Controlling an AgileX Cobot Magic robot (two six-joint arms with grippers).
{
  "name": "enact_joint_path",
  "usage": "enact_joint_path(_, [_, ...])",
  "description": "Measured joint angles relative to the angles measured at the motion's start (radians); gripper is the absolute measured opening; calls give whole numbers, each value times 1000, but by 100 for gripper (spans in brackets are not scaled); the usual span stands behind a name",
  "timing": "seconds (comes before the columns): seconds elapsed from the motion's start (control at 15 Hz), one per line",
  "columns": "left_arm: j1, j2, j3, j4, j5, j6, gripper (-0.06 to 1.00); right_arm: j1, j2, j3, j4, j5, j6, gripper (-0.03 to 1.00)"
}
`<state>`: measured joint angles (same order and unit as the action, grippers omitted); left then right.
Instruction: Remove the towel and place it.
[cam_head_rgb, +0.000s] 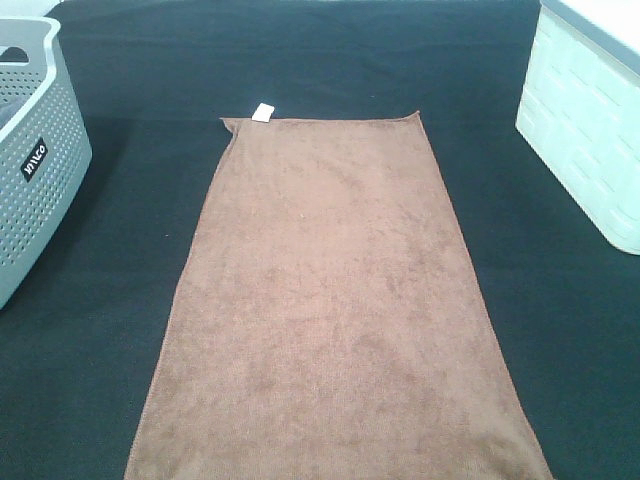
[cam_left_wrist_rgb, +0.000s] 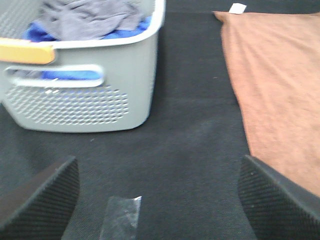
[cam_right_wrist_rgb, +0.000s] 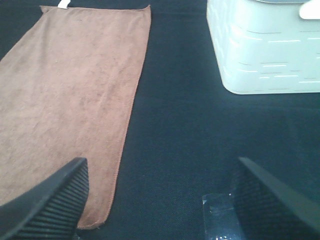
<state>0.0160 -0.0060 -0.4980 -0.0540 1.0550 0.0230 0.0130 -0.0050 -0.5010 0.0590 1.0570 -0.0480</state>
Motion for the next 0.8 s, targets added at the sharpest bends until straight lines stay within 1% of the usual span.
enact_joint_path(0.13, [0,0,0,-17,0,-4,81,0,0,0,-8,0,8,75])
enact_joint_path(0.53, [0,0,0,-9,0,-23,81,0,0,0,-9,0,8,75])
enact_joint_path(0.8, [0,0,0,42,0,-33,81,0,0,0,-9,0,8,75])
